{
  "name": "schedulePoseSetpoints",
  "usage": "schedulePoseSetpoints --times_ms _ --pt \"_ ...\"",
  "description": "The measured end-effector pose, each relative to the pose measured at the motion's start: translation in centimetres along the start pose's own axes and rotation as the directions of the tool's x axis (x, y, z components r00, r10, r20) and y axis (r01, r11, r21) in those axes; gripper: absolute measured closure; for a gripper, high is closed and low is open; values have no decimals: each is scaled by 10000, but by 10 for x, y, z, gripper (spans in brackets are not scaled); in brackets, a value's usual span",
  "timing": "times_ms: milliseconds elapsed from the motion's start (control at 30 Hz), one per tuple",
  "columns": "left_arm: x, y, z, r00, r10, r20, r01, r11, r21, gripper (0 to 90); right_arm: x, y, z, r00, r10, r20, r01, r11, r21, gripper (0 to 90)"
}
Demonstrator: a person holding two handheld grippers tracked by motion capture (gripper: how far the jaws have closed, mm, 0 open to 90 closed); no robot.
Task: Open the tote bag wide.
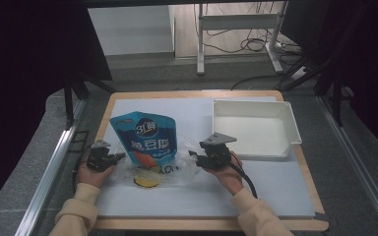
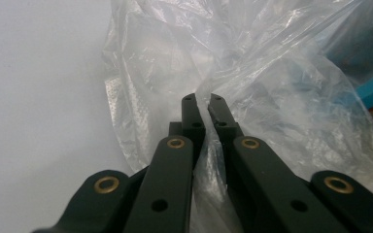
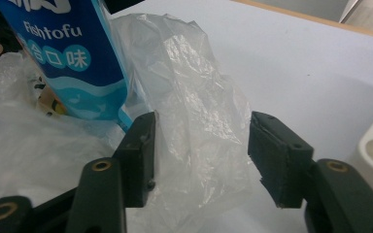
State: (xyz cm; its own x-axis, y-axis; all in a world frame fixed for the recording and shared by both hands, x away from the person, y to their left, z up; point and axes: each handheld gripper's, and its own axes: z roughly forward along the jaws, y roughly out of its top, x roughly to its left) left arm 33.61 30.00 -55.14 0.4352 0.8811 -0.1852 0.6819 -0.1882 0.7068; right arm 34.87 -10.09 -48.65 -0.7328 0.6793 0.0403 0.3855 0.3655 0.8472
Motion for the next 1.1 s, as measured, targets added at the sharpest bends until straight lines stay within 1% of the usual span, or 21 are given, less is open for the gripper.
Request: schedulePoseSetpoints --times_ms 100,200,233,267,300,333,367,467,667,700,733,767,833,867,900,933,967,1000,1033,1067,1100 --pt "1 0 0 10000 -47 16 47 10000 0 895 0 3 2 9999 31 128 -33 9999 139 412" --pt "1 0 0 10000 -96 25 96 10000 -12 895 -5 5 12 9996 221 181 -228 9990 376 403" --pt "1 0 0 10000 -90 18 90 10000 -12 895 -6 6 15 9993 358 96 -362 9985 401 401" --pt "1 0 0 10000 -87 9 87 10000 -18 896 -9 9 21 9976 664 -191 -655 9968 466 384" --pt "1 0 0 10000 -84 1 84 10000 -20 896 -9 9 21 9976 664 -191 -655 9968 466 384" --pt "1 0 0 10000 -86 0 86 10000 -23 895 -11 12 25 9958 778 -473 -757 9961 450 375" --pt "1 0 0 10000 -91 -1 91 10000 -27 895 -11 12 25 9958 778 -473 -757 9961 450 375" --pt "1 0 0 10000 -78 -4 78 10000 -31 896 -11 18 26 9923 901 -851 -886 9958 212 374" --pt "1 0 0 10000 -67 -14 67 10000 -18 896 -23 32 3 9851 1261 -1171 -1327 9899 -504 376" --pt "1 0 0 10000 -67 -14 67 10000 -18 895 -23 32 3 9851 1261 -1171 -1327 9899 -504 376" --pt "0 0 0 10000 -75 -12 75 10000 -21 895 -27 36 -8 9856 1199 -1193 -1289 9891 -712 418" --pt "0 0 0 10000 -75 -12 75 10000 -21 895 -27 36 -8 9856 1199 -1193 -1289 9891 -712 418" --pt "1 0 0 10000 -84 -8 84 10000 -13 895 -25 42 -20 9849 1061 -1367 -1194 9884 -935 481" --pt "1 0 0 10000 -72 -11 72 10000 13 895 -18 50 -34 9816 754 -1751 -957 9893 -1102 572" --pt "1 0 0 10000 -72 -11 72 10000 13 895 -18 50 -34 9816 754 -1751 -957 9893 -1102 572" --pt "1 0 0 10000 -63 -23 63 10000 16 895 -2 59 -49 9781 301 -2057 -576 9899 -1294 689" --pt "1 0 0 10000 -63 -23 63 10000 16 895 -2 59 -49 9781 301 -2057 -576 9899 -1294 689" --pt "0 0 0 10000 -64 -32 64 10000 -5 895 21 67 -62 9732 -359 -2273 29 9896 -1441 776" --pt "1 0 0 10000 -60 -37 60 10000 2 895 21 67 -62 9732 -359 -2273 29 9896 -1441 776" --pt "0 0 -1 10000 -63 -47 63 10000 2 895 44 71 -69 9634 -906 -2522 534 9871 -1509 839" --pt "0 0 -1 10000 -63 -47 63 10000 2 895 44 71 -69 9634 -906 -2522 534 9871 -1509 839"
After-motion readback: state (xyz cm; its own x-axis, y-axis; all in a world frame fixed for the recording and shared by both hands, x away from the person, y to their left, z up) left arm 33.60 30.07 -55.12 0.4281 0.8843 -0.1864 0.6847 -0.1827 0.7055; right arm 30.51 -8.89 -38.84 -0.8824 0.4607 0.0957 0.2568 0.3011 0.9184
